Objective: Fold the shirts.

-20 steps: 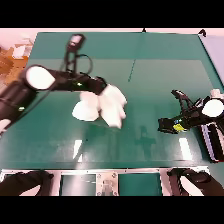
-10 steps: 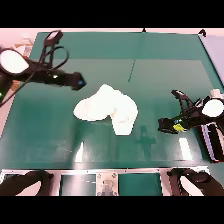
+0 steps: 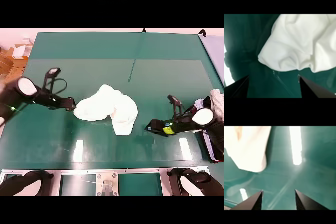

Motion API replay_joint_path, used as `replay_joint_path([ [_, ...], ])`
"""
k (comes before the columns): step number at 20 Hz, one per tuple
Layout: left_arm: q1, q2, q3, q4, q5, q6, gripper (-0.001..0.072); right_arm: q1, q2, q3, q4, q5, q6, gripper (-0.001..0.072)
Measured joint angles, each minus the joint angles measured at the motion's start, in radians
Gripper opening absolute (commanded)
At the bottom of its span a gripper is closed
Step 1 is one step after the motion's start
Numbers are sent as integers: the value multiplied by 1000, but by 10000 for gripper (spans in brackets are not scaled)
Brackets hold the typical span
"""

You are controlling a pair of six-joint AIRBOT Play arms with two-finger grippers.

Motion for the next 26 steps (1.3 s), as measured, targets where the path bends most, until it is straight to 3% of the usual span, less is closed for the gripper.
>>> replay_joint_path([
  [6,2,-129,-83,-226,228,138,689,161,-167,-84,315,-284,-143,464],
  [7,3,-142,-87,-265,251,166,382,192,-204,-77,346,-314,-160,462],
  [8,4,-153,-90,-298,269,192,66,221,-244,-64,375,-340,-175,409],
  [9,4,-161,-92,-323,283,216,32,242,-277,-50,396,-356,-185,234],
  [10,4,-167,-93,-341,293,240,24,259,-307,-35,408,-372,-201,53],
  [11,4,-170,-94,-356,303,255,24,268,-328,-21,418,-380,-215,18],
  [15,36,-124,-74,-355,303,282,23,202,-355,50,397,-313,-291,16],
  [19,134,48,40,-290,251,257,23,-44,-288,217,226,-90,-289,16],
  [23,204,236,238,-269,196,245,24,-264,-160,508,152,90,-286,16],
  [26,223,332,424,-278,151,241,24,-336,-71,765,134,148,-287,16],
])
